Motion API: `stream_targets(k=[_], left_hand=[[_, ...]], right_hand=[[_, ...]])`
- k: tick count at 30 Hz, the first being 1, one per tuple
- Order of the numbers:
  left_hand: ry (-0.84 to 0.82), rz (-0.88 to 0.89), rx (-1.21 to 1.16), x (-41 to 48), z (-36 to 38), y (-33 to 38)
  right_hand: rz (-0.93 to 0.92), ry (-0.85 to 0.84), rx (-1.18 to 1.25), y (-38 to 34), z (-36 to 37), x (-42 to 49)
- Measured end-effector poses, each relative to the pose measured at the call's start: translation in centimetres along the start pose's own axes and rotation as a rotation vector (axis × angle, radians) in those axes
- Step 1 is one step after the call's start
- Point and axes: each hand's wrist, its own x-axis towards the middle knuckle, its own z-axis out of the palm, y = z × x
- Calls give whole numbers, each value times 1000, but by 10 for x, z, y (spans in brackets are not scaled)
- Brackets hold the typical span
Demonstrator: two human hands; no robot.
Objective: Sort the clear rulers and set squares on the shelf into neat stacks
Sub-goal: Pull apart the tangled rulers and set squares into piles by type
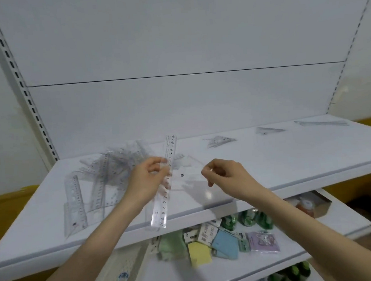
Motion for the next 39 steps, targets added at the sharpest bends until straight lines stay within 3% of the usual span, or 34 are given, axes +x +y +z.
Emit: stream_targets(k=[8,19,29,39], left_hand=[[-136,-44,-96,-4,122,25],[-103,-126,-180,15,282,62],[-76,-174,-125,76,320,59],[-40,-151,237,128,313,42]], right_hand=[[48,54,-32,67,-104,-37],[29,19,-157,171,-253,-30],[36,33,-257,231,-293,40],[68,-33,-319,264,-301,148]])
